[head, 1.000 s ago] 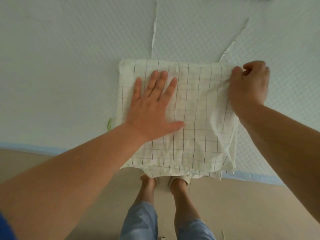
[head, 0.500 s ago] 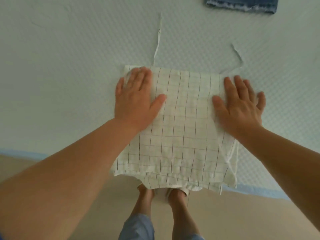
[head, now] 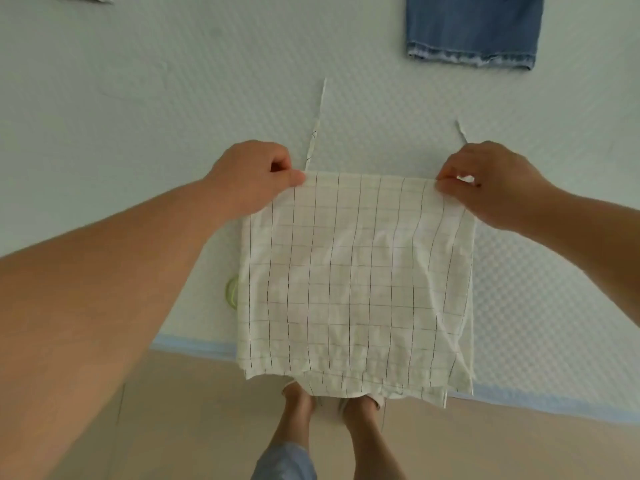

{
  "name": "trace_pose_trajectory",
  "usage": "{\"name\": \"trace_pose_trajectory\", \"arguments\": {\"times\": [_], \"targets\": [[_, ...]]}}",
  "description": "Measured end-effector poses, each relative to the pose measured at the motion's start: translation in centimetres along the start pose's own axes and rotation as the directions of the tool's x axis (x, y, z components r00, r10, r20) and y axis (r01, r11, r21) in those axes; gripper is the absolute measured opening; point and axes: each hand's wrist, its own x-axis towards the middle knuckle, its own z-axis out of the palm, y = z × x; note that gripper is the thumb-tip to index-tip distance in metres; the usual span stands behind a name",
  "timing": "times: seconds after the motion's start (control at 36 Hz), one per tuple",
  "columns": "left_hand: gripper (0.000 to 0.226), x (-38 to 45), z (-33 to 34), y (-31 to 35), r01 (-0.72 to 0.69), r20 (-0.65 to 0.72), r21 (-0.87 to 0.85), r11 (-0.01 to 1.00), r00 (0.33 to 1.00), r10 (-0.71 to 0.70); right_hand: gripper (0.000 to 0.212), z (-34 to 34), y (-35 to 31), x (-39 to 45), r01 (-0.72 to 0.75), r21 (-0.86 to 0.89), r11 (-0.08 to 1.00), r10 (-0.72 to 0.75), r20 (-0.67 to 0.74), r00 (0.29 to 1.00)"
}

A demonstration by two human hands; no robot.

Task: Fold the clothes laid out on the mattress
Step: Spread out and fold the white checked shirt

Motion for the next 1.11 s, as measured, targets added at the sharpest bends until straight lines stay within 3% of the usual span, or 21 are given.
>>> {"name": "trace_pose_trajectory", "arguments": {"times": [0.06, 0.17, 0.22, 0.28, 0.33, 0.42, 0.47, 0.53, 0.64, 0.78, 0.89, 0.94, 1.0, 1.11], "targets": [[0.029, -0.5, 0.4, 0.0, -0.003, -0.054, -0.03, 1.0, 0.999, 0.001, 0.008, 0.6, 0.1, 0.1, -0.006, -0.028, 1.0, 0.006, 0.009, 1.0], [0.028, -0.6, 0.9, -0.2, 0.023, -0.129, 0.073, 0.997, 0.992, -0.013, 0.019, 1.4, -0.4, 0.8, -0.029, -0.111, 0.993, 0.033, 0.03, 0.999], [0.024, -0.8, 1.1, 0.3, 0.026, -0.214, 0.141, 0.99, 0.977, 0.005, 0.022, 1.6, -0.9, 0.8, -0.035, -0.139, 0.99, 0.034, -0.014, 0.999], [0.034, -1.7, 1.7, 1.1, 0.004, -0.305, 0.221, 0.975, 0.95, 0.065, 0.03, 1.9, -1.6, 0.0, -0.053, -0.129, 0.99, 0.039, -0.103, 0.994], [0.048, -3.6, 3.0, 2.6, -0.116, -0.325, 0.237, 0.964, 0.926, 0.192, 0.042, 2.5, -3.3, -1.7, -0.032, -0.075, 0.997, 0.017, -0.19, 0.982], [0.056, -7.0, 6.6, 4.7, -0.301, -0.174, 0.296, 0.907, 0.916, 0.361, 0.056, 5.2, -6.5, -4.9, 0.089, -0.091, 0.992, -0.1, -0.127, 0.987], [0.065, -8.1, 8.9, 4.4, -0.26, -0.016, 0.354, 0.898, 0.959, 0.284, 0.068, 7.5, -7.1, -6.5, 0.109, -0.16, 0.981, -0.104, 0.039, 0.994], [0.077, -8.3, 10.6, 2.8, -0.19, 0.07, 0.447, 0.874, 0.982, 0.177, 0.071, 9.4, -5.3, -7.8, 0.049, -0.257, 0.965, -0.013, 0.139, 0.99], [0.102, -7.9, 12.1, 0.8, -0.191, 0.098, 0.502, 0.844, 0.982, 0.165, 0.074, 10.8, -0.8, -10.5, 0.025, -0.425, 0.905, 0.064, 0.195, 0.979], [0.122, -8.6, 11.2, 1.6, -0.193, 0.127, 0.502, 0.843, 0.981, 0.148, 0.083, 9.9, 0.2, -13.4, 0.029, -0.41, 0.911, 0.069, 0.222, 0.973], [0.103, -14.0, 12.2, 1.5, -0.361, 0.193, 0.469, 0.806, 0.933, 0.305, 0.081, 10.0, -1.5, -16.0, 0.132, -0.315, 0.94, -0.078, 0.178, 0.981], [0.096, -16.9, 12.8, 0.0, -0.38, 0.296, 0.501, 0.777, 0.919, 0.259, 0.075, 11.0, -1.5, -17.3, 0.253, -0.326, 0.911, -0.187, 0.22, 0.957], [0.098, -18.9, 13.0, -1.9, -0.345, 0.356, 0.556, 0.756, 0.921, 0.158, 0.074, 11.7, -0.6, -18.6, 0.306, -0.382, 0.872, -0.202, 0.29, 0.936], [0.094, -22.0, 12.1, -4.3, -0.295, 0.309, 0.504, 0.811, 0.939, 0.149, 0.084, 11.5, 1.6, -19.8, 0.294, -0.417, 0.86, -0.167, 0.315, 0.934]]}}
